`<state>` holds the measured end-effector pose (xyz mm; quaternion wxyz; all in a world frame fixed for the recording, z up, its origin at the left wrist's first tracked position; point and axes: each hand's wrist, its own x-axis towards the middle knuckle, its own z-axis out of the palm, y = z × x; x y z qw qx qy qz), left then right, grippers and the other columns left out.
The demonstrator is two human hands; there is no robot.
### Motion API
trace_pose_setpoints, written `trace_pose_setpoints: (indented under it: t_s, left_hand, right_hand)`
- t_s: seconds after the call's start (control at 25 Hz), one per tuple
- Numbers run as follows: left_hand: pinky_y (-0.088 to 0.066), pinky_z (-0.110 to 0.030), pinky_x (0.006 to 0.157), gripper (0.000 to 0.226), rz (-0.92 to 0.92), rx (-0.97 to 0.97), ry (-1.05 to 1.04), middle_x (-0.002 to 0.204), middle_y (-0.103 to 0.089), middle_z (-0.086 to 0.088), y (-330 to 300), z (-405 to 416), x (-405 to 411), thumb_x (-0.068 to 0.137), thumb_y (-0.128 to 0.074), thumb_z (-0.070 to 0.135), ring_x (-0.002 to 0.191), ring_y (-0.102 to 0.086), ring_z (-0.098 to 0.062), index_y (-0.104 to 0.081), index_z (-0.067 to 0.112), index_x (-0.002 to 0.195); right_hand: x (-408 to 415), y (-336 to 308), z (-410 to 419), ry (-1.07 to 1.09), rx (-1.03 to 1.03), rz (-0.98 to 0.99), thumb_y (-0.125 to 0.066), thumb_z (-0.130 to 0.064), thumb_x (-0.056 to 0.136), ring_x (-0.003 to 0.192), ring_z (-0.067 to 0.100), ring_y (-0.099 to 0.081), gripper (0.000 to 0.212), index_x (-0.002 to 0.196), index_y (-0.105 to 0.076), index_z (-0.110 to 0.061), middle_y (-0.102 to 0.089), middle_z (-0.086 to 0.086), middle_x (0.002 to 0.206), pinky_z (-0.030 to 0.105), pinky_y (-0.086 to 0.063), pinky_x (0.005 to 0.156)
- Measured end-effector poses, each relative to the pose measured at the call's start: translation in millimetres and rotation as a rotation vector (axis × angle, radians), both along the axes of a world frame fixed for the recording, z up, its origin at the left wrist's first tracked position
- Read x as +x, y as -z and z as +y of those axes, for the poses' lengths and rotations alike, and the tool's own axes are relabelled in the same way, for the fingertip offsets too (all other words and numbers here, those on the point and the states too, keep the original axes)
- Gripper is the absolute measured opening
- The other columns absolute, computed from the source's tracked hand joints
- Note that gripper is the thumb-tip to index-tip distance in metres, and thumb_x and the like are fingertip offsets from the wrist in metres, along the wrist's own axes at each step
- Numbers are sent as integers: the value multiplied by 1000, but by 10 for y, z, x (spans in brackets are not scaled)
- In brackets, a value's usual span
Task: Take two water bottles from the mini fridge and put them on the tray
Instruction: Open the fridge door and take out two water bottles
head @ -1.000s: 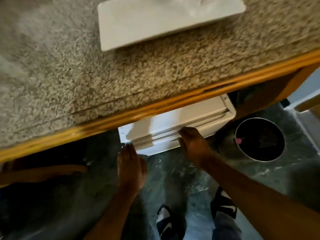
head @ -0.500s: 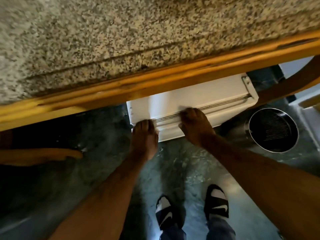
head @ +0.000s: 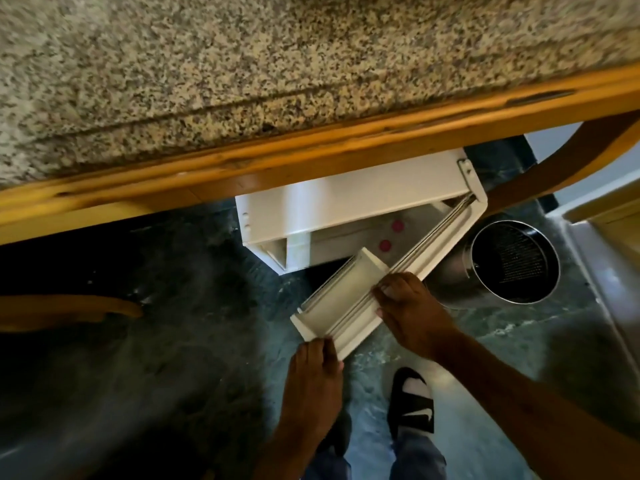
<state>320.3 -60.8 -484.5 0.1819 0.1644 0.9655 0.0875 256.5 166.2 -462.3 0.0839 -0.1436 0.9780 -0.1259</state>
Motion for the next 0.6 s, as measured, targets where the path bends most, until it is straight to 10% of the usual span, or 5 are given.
trace_pose_setpoints:
  t_s: [0.24, 0.4, 0.48, 0.6]
  left_hand:
    - [-56, -36, 60, 61, -210, -15, 157, 89, -71, -2, -239, 486, 668, 58, -81, 47, 73, -65, -20, -70, 11, 106]
    - [-48, -36, 100, 66, -486, 82, 84, 128, -57, -1, -337, 807, 795, 78, -68, 50, 117, -55, -20, -47, 21, 133]
    - [-36, -42, 109, 55, -503, 188, 214, 139, -45, -8, -253, 863, 804, 93, -51, 42, 128, -42, -28, -34, 20, 139]
    - [-51, -30, 89, 29, -219, 303, 582, 108, -68, -4, -143, 660, 420, 95, -45, 36, 103, -64, -22, -63, 18, 110]
  right_hand:
    - [569, 114, 162, 182, -53, 50, -56, -21, 86, 115, 32, -52, 28, 107, -66, -6, -64, 17, 114, 47, -44, 104]
    - [777, 129, 245, 343, -15, 90, -50, -23, 88, 104, 32, -58, 28, 98, -68, -4, -66, 15, 101, 45, -49, 93]
    - [837, 121, 279, 419, 44, 104, -53, -22, 87, 93, 32, -60, 22, 90, -68, -6, -66, 12, 92, 43, -49, 82]
    - [864, 109, 316, 523, 101, 149, -62, -13, 83, 78, 34, -59, 11, 77, -68, -5, -66, 13, 80, 41, -49, 71]
